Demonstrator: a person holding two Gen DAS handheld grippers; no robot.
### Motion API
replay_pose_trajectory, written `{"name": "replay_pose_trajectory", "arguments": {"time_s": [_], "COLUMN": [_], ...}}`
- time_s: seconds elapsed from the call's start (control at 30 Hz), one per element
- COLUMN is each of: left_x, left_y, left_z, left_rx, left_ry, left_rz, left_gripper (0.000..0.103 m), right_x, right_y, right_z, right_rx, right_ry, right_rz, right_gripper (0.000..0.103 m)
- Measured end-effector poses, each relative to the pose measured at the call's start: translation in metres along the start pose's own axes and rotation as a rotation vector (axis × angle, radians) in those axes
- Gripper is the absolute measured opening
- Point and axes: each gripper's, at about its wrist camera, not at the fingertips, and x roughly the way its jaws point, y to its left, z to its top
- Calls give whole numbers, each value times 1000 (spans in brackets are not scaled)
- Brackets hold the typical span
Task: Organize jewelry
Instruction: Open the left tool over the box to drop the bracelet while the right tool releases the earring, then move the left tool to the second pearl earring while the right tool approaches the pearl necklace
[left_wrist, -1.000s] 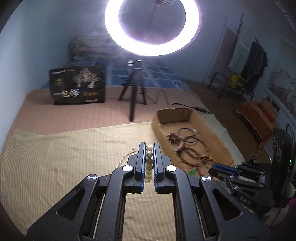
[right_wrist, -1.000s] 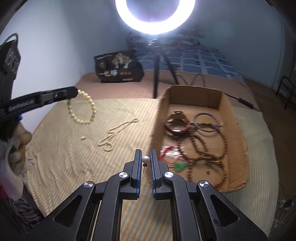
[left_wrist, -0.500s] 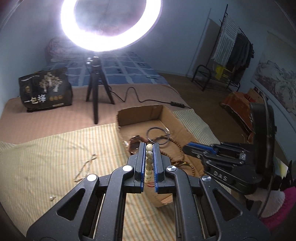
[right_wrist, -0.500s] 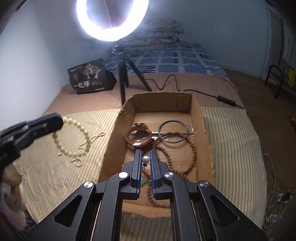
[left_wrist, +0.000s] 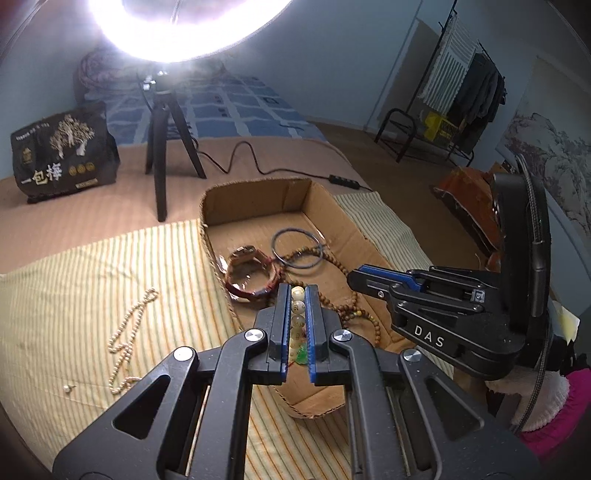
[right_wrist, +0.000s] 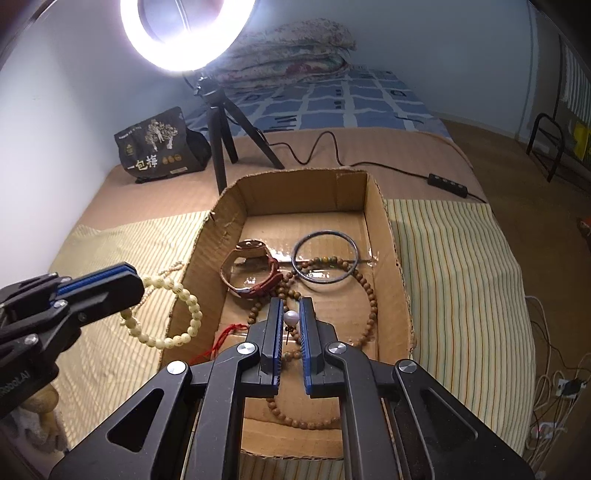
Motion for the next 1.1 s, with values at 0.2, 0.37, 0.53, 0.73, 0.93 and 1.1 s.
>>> {"name": "replay_pose_trajectory", "arguments": {"time_s": [0.2, 0.37, 0.53, 0.73, 0.93, 1.1], "left_x": [6, 9, 9, 4, -2, -8], "left_y": [-1, 1, 3, 5, 7, 12], "left_z": [-3, -4, -5, -5, -7, -9], "left_rx": [1, 0, -7, -7, 2, -1], "left_ry": [25, 47, 49, 42, 31, 26], "left_rz": [5, -16, 2, 12, 31, 46], "left_gripper": [5, 5, 30, 30, 44, 57], "right_x": [1, 2, 1, -7, -11, -17], "right_y": [-3, -5, -9, -13, -13, -13], "right_z": [-1, -2, -2, -1, -3, -5], "right_rx": [10, 19, 39, 58, 69, 69], "right_ry": [6, 11, 4, -25, -29, -34], "right_rz": [1, -7, -41, -63, -90, -125], "right_gripper": [7, 7, 47, 53, 60, 70]}}
